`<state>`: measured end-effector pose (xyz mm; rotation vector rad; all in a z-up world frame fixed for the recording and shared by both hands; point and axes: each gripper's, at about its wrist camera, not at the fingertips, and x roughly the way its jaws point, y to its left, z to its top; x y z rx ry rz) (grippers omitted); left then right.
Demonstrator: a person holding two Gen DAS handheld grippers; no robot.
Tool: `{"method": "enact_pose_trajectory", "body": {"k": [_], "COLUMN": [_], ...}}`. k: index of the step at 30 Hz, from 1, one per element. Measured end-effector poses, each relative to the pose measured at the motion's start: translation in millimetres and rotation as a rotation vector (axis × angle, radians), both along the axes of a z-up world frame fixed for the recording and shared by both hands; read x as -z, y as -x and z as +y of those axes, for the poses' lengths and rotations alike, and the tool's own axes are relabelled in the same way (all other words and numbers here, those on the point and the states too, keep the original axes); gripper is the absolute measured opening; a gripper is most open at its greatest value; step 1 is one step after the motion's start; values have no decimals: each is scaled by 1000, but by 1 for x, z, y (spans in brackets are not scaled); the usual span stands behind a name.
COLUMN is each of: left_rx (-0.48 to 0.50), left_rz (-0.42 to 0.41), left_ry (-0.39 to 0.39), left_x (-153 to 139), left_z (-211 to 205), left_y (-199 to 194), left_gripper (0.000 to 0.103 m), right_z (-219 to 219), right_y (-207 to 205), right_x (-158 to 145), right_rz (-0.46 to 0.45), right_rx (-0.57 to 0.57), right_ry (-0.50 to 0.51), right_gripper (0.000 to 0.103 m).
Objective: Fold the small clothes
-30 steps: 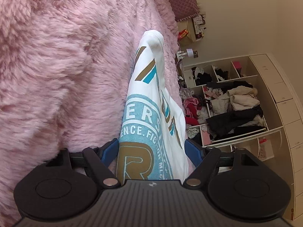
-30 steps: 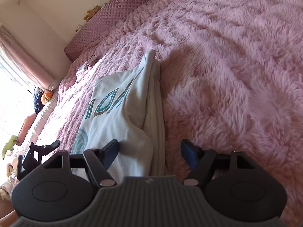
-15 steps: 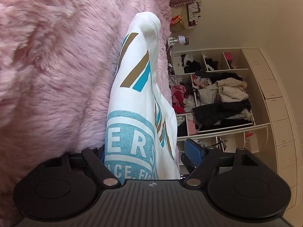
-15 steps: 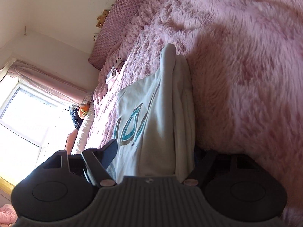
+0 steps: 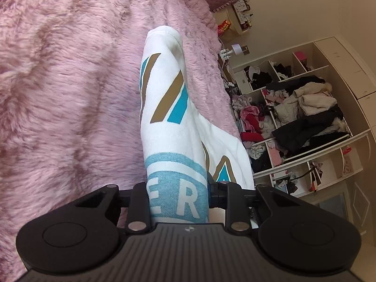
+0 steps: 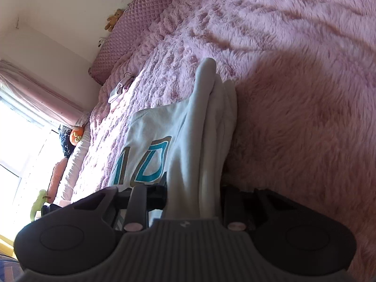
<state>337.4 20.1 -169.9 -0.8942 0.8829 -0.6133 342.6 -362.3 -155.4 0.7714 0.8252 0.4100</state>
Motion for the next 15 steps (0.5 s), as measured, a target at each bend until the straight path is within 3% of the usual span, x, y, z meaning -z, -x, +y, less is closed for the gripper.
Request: {"method": "enact_pose_trajectory", "body": {"k": [8,15], "left_rx": [-29,-127], "left_rz": [-73,-151], "left_ry": [-5,-71], "left_x": [-65,-119], "left_z": [34,99], "left_y": [35,98], "left_gripper": [30,30], "right_z": [22,87], "right_y": [23,62], "right_x": [-68,-116], "right_rz": [-72,-146], "right_rx": [-65,-186], "right_ry": [-34,-75], "right_gripper": [23,23]}}
